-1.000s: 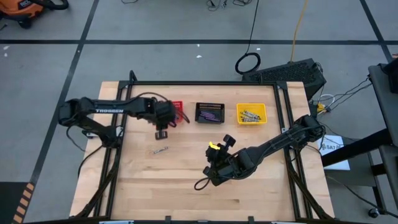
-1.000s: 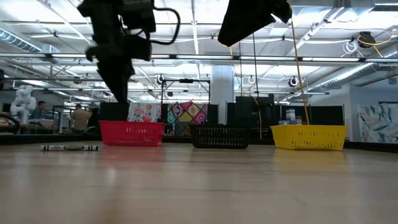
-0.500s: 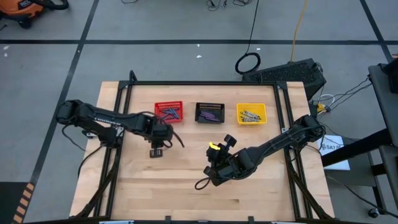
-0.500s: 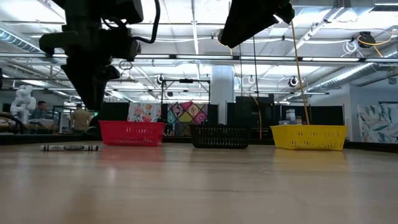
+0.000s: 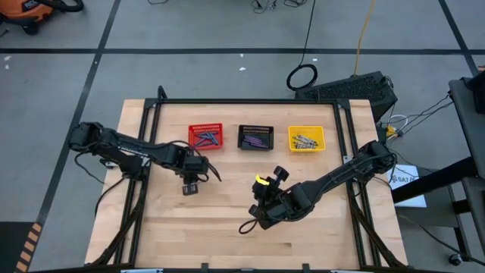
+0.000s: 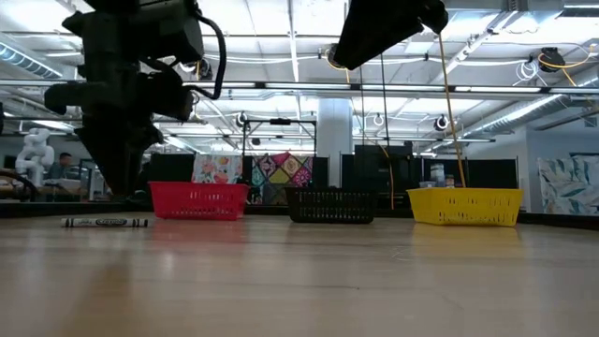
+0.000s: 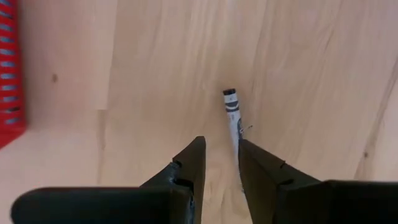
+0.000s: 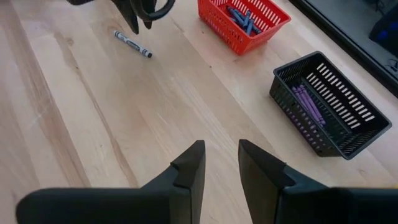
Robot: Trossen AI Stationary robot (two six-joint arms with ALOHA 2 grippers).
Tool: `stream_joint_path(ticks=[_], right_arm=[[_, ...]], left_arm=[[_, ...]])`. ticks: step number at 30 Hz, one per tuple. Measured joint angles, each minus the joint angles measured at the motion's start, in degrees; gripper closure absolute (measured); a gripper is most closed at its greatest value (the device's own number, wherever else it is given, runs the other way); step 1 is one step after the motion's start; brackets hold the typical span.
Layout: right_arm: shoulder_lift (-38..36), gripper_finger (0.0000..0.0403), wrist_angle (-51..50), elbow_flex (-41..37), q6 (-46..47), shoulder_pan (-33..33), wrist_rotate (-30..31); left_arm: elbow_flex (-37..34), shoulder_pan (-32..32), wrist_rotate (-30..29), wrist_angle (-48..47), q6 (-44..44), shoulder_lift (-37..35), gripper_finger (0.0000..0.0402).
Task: Sort crayons
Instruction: Put the black crayon into the yellow bin
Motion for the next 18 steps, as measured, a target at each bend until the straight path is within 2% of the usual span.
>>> stream_joint_path(ticks=[7,18], right_arm=[[0.0,0.0319,0.0,0.0,0.22,0.0,0.0],[0.0,0.0319,0.02,0.0,0.29,0.0,0.0]], left_arm=[[-3.14,-0.76,2.05,5.21,-4.15,0.02,0.031],[-3.39,-1.55,1.35,6.36,-5.64,0.09,0.031]])
